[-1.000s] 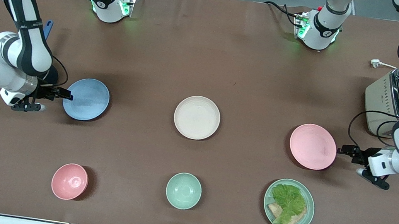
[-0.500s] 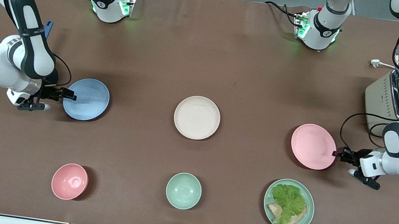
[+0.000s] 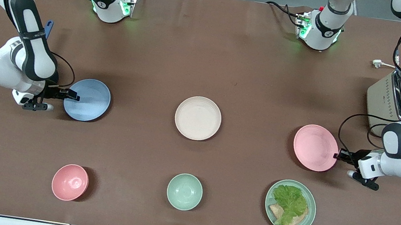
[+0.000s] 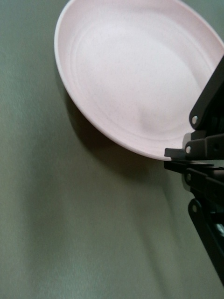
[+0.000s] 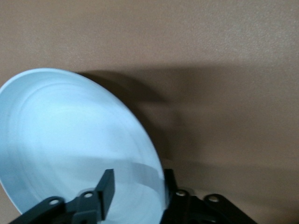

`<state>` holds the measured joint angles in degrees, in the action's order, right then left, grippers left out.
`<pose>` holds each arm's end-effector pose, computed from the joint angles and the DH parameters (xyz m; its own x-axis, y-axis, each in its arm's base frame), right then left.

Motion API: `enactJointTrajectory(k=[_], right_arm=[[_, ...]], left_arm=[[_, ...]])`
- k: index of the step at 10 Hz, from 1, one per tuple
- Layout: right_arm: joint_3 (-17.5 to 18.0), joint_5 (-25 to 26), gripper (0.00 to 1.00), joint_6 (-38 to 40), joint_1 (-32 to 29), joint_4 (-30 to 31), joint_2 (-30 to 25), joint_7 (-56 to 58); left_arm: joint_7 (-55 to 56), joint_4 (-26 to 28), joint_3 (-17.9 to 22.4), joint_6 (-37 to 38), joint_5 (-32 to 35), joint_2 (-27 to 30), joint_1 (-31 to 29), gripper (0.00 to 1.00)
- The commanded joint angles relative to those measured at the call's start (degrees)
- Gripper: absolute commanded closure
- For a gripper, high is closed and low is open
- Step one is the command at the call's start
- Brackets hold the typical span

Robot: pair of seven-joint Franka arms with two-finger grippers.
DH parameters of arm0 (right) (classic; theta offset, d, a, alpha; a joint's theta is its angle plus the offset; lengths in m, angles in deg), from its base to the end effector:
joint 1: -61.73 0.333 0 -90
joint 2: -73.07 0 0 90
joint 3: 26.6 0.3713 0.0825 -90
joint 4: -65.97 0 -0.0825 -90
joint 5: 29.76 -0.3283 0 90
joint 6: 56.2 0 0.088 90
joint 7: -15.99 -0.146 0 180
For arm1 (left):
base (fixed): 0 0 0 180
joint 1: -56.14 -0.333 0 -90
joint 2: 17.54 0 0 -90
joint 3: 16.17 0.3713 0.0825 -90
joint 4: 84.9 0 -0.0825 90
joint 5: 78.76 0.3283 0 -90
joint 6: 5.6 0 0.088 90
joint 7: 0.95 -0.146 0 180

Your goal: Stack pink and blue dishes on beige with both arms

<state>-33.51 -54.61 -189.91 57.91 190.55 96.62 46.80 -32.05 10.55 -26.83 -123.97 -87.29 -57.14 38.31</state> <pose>0.5144 -0.0774 0.2446 0.9900 0.0350 -0.1369 -0.0063 -0.9570 -0.2900 0.6297 0.0814 0.2356 0.9388 -0.3176 -0.1330 -0.2581 -0.9047 0.3389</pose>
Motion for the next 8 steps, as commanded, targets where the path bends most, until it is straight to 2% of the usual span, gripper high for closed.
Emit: enactJointTrajectory(k=[1, 2, 3, 6, 8], right_arm=[[-0.2, -2.22, 0.95, 0.2, -1.36, 0.75, -0.34, 3.63], [-0.9, -4.83, 1.0, 0.64, -1.19, 0.32, -0.34, 3.73], [-1.09, -6.08, 0.99, 2.64, -0.84, -0.56, -0.6, 3.38], [-2.75, -5.39, 0.99, 11.51, 0.13, -6.52, -0.95, -2.31], [-4.85, -2.59, 0.99, 18.17, 0.57, -13.01, -1.22, -4.0]], left_arm=[[3.75, 0.09, -2.51, 4.44, -0.7, 2.32, -0.19, 1.0], [7.77, 0.17, -4.7, 7.33, -0.7, 4.86, -0.1, 1.0], [12.59, 0.26, -6.98, 9.45, -0.7, 6.97, 0.08, 1.0], [32.09, 0.61, -16.03, 9.39, -0.18, 7.35, 2.0, 1.0], [42.65, 0.53, -16.06, 7.29, 1.31, 7.52, 9.09, 1.0]])
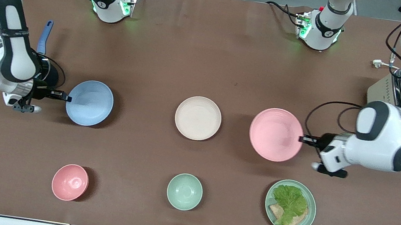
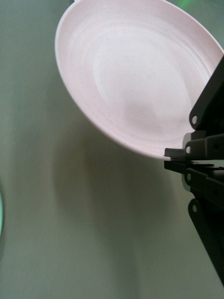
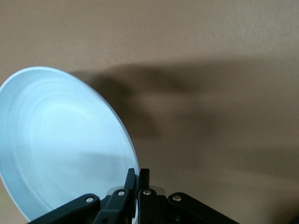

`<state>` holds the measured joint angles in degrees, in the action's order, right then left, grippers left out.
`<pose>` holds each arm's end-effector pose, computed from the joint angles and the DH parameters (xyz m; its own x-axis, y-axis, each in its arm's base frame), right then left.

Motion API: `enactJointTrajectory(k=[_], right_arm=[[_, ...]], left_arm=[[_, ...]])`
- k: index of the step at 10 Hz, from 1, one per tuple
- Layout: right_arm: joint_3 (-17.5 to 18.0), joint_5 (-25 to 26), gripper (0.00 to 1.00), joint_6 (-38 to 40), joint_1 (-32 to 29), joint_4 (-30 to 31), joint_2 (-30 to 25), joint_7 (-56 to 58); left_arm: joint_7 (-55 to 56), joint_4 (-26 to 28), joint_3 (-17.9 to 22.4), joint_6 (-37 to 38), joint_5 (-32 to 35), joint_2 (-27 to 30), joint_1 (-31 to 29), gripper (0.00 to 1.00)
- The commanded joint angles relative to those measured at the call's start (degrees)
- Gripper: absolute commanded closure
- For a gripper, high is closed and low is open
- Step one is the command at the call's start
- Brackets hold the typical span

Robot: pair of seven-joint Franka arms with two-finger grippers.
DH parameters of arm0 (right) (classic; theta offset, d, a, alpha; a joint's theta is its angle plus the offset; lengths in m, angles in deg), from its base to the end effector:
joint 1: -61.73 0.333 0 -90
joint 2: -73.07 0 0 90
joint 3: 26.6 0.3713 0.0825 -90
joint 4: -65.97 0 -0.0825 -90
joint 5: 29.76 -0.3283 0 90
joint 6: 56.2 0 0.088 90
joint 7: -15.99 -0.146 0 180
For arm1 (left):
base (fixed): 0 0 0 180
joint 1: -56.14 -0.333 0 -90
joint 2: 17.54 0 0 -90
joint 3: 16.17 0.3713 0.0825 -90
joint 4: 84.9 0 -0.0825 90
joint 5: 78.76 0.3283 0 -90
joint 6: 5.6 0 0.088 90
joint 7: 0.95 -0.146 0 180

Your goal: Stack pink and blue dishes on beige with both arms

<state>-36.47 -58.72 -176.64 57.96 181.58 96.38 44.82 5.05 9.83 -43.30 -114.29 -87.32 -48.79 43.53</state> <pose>0.5401 -0.0858 0.2888 0.9853 -0.0237 -0.1692 -0.0890 -0.9165 -0.3900 0.6048 -0.1307 0.3515 0.9513 -0.0999 -0.2917 0.0008 -0.9452 0.3264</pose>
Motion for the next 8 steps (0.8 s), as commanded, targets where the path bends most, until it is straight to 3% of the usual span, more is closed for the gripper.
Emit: enactJointTrajectory(k=[1, 4, 8], right_arm=[[-2.25, 2.76, 0.99, 10.87, 0.61, -8.77, -0.99, -4.47], [-0.07, 6.11, 0.99, 16.38, 3.68, -15.41, -2.91, -18.33], [14.06, 11.46, 0.99, 12.17, 3.95, -15.15, -5.12, -36.88]], left_arm=[[11.61, 1.15, 0.33, -4.23, 5.1, -1.27, 7.82, 1.0], [27.1, 1.15, 0.33, -11.0, 12.58, -3.99, 17.85, 0.99], [34.84, 0.89, 0.42, -14.78, 13.56, -6.36, 25.6, 0.99]])
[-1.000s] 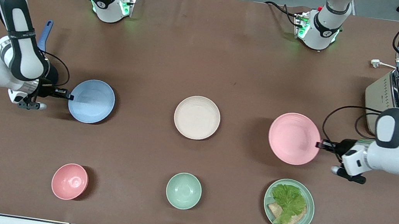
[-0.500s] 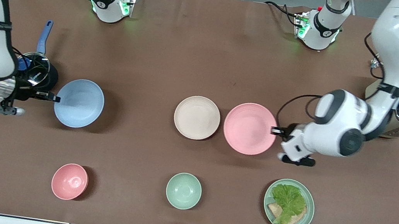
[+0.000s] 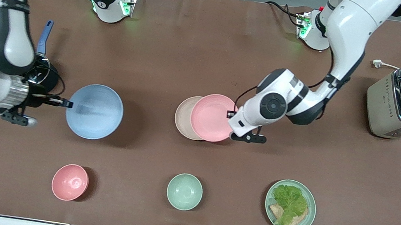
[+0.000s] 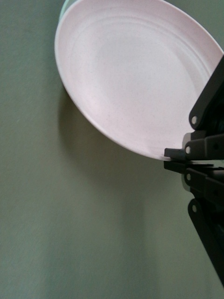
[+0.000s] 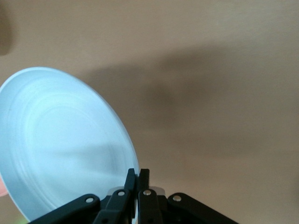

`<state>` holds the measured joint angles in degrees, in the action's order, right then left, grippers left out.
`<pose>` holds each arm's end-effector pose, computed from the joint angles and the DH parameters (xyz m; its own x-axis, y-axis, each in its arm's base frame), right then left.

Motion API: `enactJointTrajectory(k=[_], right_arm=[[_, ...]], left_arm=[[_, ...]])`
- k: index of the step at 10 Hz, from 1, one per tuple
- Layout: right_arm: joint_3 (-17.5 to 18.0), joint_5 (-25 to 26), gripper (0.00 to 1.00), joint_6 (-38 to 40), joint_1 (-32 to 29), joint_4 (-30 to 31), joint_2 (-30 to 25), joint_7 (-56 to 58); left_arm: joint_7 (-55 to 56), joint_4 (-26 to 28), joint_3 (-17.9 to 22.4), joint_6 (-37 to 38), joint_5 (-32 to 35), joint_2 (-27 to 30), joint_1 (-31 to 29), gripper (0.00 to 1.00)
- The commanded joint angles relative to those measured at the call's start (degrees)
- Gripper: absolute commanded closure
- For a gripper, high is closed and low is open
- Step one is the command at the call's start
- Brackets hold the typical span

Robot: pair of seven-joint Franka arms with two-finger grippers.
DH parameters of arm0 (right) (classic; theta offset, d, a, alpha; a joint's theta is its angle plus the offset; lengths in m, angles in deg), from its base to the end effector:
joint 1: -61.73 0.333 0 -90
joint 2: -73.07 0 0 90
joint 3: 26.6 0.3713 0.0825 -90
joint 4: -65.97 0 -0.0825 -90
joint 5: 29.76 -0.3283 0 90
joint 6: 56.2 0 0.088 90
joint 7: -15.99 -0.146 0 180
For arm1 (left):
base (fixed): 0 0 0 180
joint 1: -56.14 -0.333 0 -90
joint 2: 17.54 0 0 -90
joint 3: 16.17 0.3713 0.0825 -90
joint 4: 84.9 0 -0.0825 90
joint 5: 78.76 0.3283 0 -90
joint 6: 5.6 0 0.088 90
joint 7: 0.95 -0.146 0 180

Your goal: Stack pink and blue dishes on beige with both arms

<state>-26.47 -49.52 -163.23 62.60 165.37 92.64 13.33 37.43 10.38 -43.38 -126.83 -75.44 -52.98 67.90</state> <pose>0.5877 0.0486 0.4132 0.9637 -0.1257 -0.2356 -0.1924 -0.9388 -0.2859 0.5352 -0.3688 0.3123 0.9765 0.0076 -0.2152 0.0322 -0.9933 0.1108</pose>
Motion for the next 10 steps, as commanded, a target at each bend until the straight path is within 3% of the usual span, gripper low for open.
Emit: enactJointTrajectory(k=[1, 2, 3, 4, 5, 7, 10], right_arm=[[6.44, 2.54, 1.0, -1.34, -0.7, 1.15, -1.29, -7.35], [9.25, 2.45, 1.0, -1.0, -0.7, 1.41, -1.37, -10.24], [11.8, 2.54, 1.0, -1.34, -0.52, 1.76, -1.55, -14.44], [14.26, 3.15, 1.0, -2.91, -0.17, 2.55, -1.55, -18.4], [16.29, 3.15, 1.0, -5.45, -0.08, 3.77, -1.55, -20.88], [21.03, 3.15, 1.0, -12.47, 0.09, 7.54, -1.37, -25.72], [27.98, 3.15, 0.99, -24.68, 1.67, 13.34, -0.85, -33.9]], left_arm=[[3.45, 0.34, 0.49, -3.39, 1.95, -2.78, 2.21, 0.98], [3.46, 0.26, 0.58, -4.61, 1.95, -3.22, 2.65, 0.97], [3.46, 0.26, 0.58, -5.06, 2.04, -3.83, 2.57, 0.89], [3.54, 0.17, 0.67, -4.98, 1.95, -3.67, 2.57, 0.6], [4.33, 0.08, 0.67, -4.98, 2.04, -3.14, 2.57, 0.01], [3.81, -0.62, 1.28, -0.44, 4.22, 4.2, -1.1, 0.0], [-5.37, -13.85, 1.28, 17.9, 4.41, 11.26, -9.71, 0.0]])
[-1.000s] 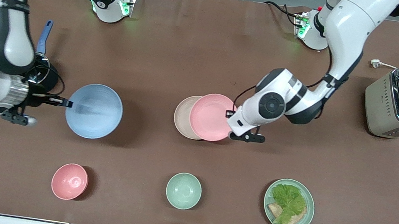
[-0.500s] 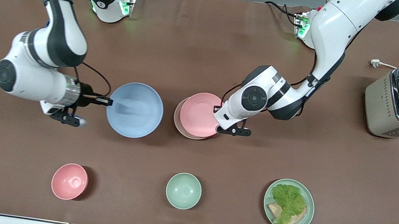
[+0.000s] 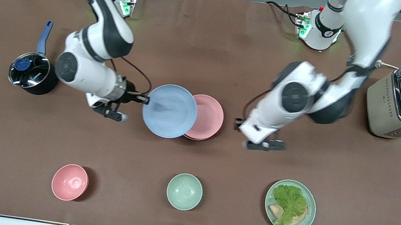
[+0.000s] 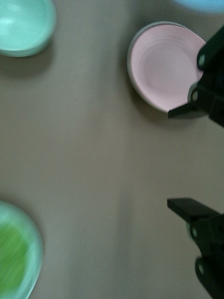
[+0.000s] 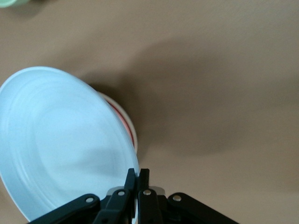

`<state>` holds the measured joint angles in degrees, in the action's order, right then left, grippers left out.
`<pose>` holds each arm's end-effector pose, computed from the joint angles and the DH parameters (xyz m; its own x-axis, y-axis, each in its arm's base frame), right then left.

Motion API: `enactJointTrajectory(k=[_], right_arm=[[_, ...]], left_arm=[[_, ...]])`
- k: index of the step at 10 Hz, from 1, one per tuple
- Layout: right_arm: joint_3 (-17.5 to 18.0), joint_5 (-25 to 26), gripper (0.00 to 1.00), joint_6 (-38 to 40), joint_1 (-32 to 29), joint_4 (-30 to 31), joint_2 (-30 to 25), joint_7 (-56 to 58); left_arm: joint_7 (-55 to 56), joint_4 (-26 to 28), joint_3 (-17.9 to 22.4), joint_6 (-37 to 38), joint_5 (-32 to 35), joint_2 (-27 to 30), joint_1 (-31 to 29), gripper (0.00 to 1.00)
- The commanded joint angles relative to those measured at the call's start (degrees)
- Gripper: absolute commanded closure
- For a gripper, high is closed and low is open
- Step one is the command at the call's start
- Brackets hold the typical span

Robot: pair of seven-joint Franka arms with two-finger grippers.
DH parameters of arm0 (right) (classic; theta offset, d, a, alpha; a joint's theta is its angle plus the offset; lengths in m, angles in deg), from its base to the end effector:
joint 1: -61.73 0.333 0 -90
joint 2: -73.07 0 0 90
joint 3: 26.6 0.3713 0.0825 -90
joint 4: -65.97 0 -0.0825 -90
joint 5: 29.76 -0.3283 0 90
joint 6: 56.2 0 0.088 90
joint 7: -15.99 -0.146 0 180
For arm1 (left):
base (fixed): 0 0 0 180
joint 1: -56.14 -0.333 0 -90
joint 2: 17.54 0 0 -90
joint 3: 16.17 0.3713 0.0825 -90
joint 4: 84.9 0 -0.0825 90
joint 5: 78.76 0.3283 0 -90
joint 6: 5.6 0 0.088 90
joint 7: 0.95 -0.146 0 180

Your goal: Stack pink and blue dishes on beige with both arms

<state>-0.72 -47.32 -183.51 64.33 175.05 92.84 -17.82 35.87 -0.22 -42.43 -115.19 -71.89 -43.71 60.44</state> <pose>0.5246 0.2812 0.3882 0.9348 -0.2547 -0.2475 -0.3224 -0.9009 -0.2905 0.5950 -0.2740 0.4651 0.9932 0.1123 -0.0295 0.1143 -0.9901 0.0809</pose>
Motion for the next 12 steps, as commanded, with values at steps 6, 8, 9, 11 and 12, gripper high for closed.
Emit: enactJointTrajectory(k=[6, 8, 9, 11, 12], right_arm=[[5.32, 1.04, 0.95, -23.32, 4.87, 8.35, 7.28, -5.57], [5.32, 1.92, 0.95, -23.86, 5.22, 8.61, 8.7, -5.57], [5.23, 1.92, 0.94, -25.08, 5.13, 8.61, 9.84, -5.66], [5.15, 1.92, 0.33, -26.68, 4.78, 8.35, 11.6, -5.57], [4.97, 1.92, 0.09, -26.59, 4.52, 8.35, 11.0, -5.48]], left_arm=[[-27.15, -5.23, -0.1, 22.28, -0.61, 20.43, -12.89, 0.0], [-29.68, -2.43, 2.51, 24.32, -1.86, 25.01, -12.57, 0.0], [-32.31, -0.41, 8.37, 24.6, -1.95, 26.59, -7.78, 0.0], [-34.87, 2.76, 15.43, 24.86, -2.99, 28.8, -4.22, 0.0], [-34.88, 3.56, 17.28, 24.86, -3.18, 29.5, -3.43, 0.0]])
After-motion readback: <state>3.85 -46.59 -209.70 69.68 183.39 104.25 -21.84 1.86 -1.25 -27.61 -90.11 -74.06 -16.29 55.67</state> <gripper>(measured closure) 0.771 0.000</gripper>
